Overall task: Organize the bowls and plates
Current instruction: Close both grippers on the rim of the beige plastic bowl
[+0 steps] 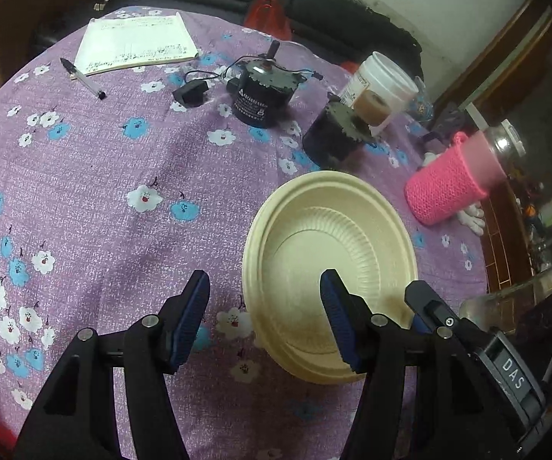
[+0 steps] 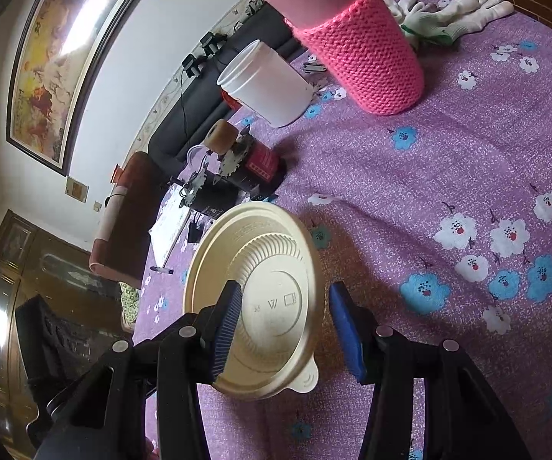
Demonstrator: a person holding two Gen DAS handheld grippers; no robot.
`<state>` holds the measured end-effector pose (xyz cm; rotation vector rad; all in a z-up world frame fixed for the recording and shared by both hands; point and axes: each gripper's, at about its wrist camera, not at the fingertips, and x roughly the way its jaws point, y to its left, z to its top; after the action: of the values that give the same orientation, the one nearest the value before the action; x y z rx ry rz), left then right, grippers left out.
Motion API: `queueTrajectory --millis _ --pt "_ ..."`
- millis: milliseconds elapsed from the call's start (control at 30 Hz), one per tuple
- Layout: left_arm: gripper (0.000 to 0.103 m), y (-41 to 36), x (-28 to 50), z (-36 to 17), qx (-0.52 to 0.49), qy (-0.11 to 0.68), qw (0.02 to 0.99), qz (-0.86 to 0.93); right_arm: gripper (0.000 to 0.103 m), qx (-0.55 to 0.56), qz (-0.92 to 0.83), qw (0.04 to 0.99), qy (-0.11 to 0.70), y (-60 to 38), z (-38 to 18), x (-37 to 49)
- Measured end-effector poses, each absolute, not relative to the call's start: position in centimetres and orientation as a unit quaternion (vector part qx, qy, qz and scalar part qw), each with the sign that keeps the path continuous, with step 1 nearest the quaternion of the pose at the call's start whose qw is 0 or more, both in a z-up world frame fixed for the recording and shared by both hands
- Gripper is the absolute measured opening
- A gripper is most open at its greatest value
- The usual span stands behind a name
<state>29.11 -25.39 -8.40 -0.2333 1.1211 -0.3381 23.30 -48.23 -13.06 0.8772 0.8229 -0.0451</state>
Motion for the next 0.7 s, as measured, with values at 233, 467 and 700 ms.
queueTrajectory --millis 233,467,700 --pt "0.053 -25.0 29.3 -8.8 -0.112 0.527 0.83 -0.148 0.05 0.414 -0.025 0.823 0.388 -48.2 -13.3 23.3" --pt "0.035 -25.3 29.3 -9.1 -0.105 0.53 0.828 -0.152 0.05 0.419 -0.029 0.82 0.389 -48.3 -13.6 23.3" --pt "0.022 -25.7 29.2 -9.6 -0.102 0.539 0.82 -0.162 0.05 0.423 -0.032 0.818 0.388 -48.4 -13.7 23.3"
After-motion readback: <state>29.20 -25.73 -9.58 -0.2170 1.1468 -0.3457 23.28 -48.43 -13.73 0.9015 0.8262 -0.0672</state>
